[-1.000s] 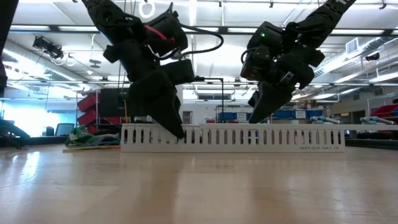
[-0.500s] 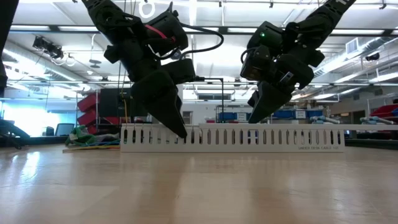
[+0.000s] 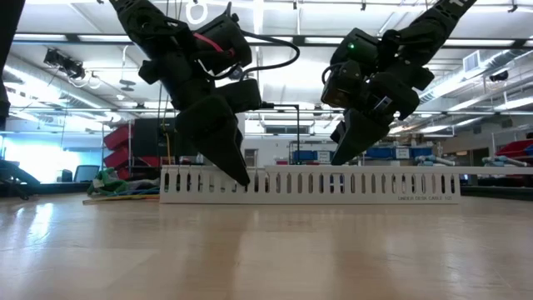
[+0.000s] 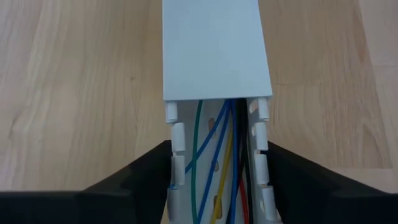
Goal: Ziptie cables
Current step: Close the white cable duct
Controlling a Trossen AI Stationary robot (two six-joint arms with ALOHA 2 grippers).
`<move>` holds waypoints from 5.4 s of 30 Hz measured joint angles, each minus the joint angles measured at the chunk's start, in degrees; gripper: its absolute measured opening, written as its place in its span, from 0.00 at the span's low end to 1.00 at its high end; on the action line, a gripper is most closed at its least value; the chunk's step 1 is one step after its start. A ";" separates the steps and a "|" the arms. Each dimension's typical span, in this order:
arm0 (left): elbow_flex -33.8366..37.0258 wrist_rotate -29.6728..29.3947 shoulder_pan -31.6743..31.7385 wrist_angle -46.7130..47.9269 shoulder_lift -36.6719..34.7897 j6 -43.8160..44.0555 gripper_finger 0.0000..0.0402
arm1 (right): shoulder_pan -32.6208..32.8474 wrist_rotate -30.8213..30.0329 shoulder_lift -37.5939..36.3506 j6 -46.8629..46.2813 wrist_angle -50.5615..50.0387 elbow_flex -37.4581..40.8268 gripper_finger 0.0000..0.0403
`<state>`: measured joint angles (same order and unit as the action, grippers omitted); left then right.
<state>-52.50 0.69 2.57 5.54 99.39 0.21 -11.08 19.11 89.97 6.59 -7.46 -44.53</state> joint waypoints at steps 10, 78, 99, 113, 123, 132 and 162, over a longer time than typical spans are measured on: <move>0.06 -0.05 0.02 -0.60 0.00 0.02 0.56 | -0.08 2.19 3.57 0.63 2.09 -0.84 0.00; 0.34 -1.46 -0.15 14.58 -5.09 -0.19 0.61 | 0.03 4.82 11.56 4.00 0.16 -8.76 0.00; 0.49 -2.34 -0.11 12.55 -5.05 -0.04 0.56 | 0.03 5.75 11.69 4.00 3.34 -8.61 0.00; 0.34 -2.44 -0.69 12.49 -5.01 -0.75 0.62 | 0.05 6.01 11.69 3.65 2.47 -8.75 0.00; 0.12 -2.10 -0.70 9.57 -5.16 -1.07 0.74 | 0.09 5.93 11.74 3.65 1.79 -8.79 0.00; 0.23 -2.12 -0.70 7.84 -5.14 -1.07 0.74 | 0.09 5.95 11.74 3.67 1.72 -8.79 0.00; -0.32 -1.61 -0.79 5.88 -1.29 -1.33 0.60 | 0.11 6.01 11.74 3.67 1.70 -8.76 0.00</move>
<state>-52.82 -0.92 1.78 11.42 98.10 -1.13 -10.96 25.12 101.71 10.26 -5.76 -53.30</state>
